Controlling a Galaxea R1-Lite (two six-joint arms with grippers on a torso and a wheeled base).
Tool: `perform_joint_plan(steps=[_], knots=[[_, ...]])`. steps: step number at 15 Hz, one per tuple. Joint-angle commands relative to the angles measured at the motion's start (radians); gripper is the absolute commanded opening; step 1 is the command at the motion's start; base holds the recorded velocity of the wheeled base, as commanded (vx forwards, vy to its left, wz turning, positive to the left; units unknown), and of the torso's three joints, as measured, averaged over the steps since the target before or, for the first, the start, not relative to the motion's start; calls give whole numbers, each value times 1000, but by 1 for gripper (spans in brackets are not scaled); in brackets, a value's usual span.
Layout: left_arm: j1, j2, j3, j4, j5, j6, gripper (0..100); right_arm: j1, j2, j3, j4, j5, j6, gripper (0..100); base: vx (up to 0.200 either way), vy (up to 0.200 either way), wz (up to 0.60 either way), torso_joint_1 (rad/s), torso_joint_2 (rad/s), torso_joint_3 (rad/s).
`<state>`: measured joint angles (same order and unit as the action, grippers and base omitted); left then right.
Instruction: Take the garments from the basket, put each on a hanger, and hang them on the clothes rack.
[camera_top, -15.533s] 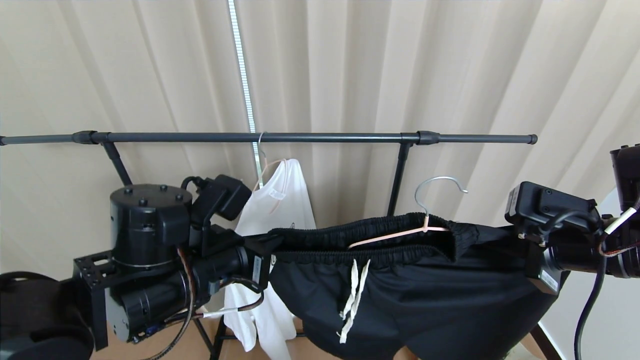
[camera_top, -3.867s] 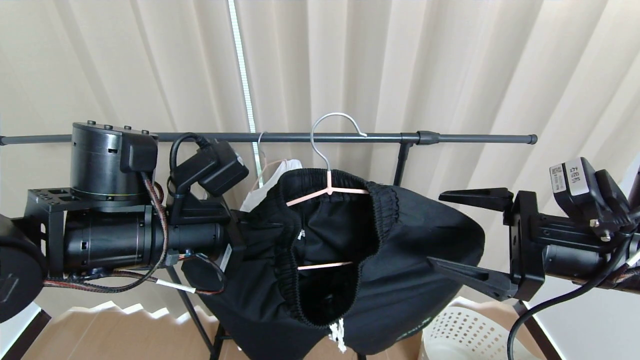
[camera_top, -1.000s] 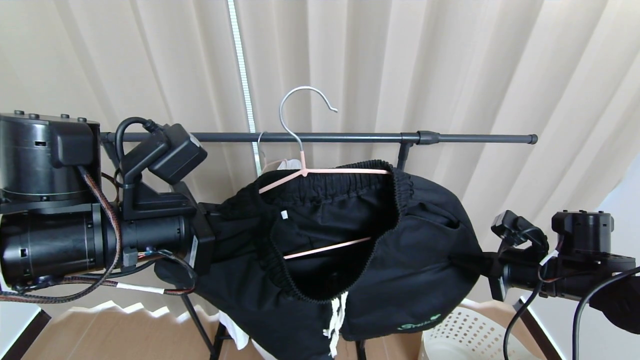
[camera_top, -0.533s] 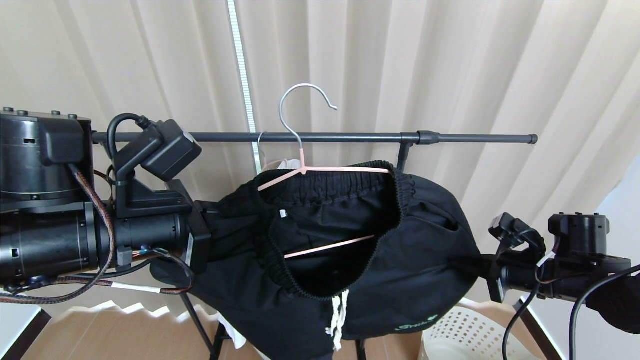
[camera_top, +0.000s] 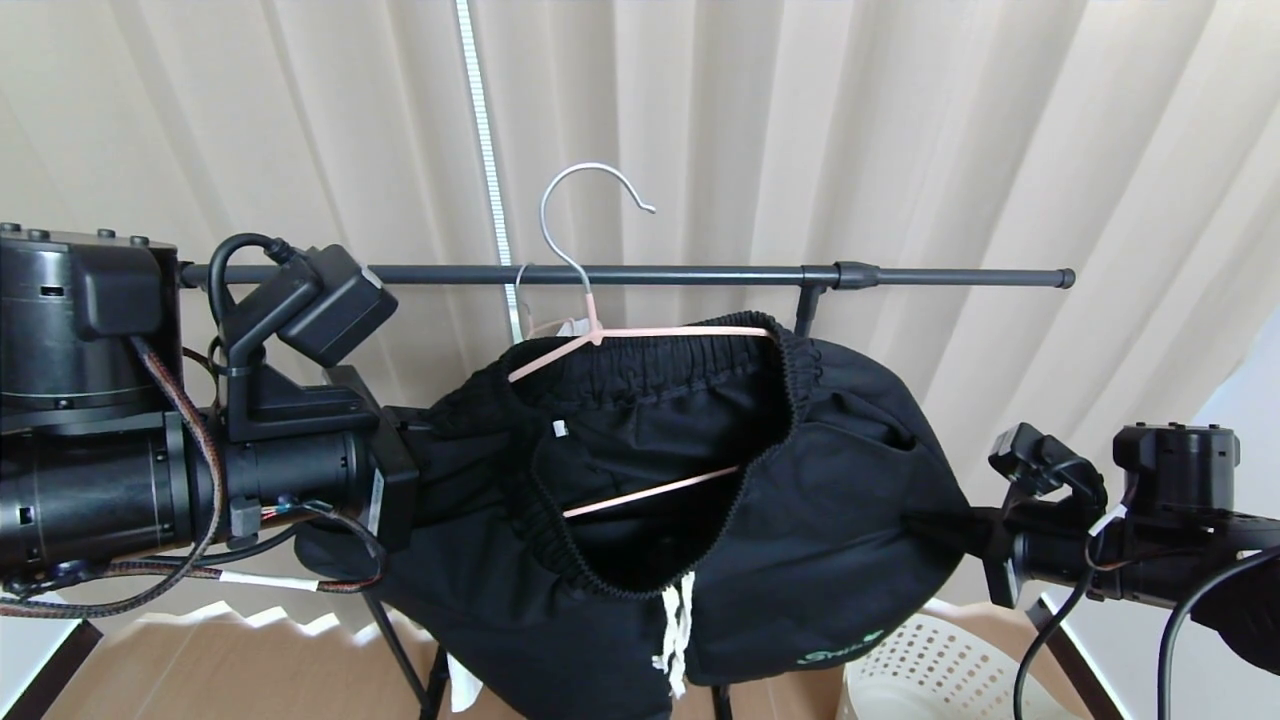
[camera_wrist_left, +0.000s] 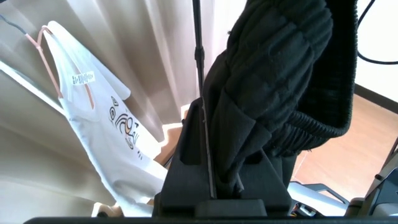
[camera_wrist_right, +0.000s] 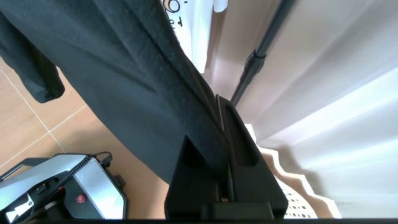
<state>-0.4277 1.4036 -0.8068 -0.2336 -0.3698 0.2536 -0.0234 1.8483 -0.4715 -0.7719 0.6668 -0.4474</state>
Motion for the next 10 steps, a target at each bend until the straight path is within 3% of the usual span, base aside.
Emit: perform_joint_plan(steps=[1,2,8,10], knots=[[0,2,0,0,0,1,0,0,-20,5,-1,2,-7,0,0,0,0,0,0,0],[0,2,1,0,0,1,0,0,-20,7,-1,2,-13,100,0,0,0,0,0,0],[1,2,1,2,28,-1,0,-1,-43,20,0,2,-60,100,0,0,0,0,0,0],[3,2,9,2,38,-13,0,-7,-63,31,0,2,-116,100,0,0,0,0,0,0]])
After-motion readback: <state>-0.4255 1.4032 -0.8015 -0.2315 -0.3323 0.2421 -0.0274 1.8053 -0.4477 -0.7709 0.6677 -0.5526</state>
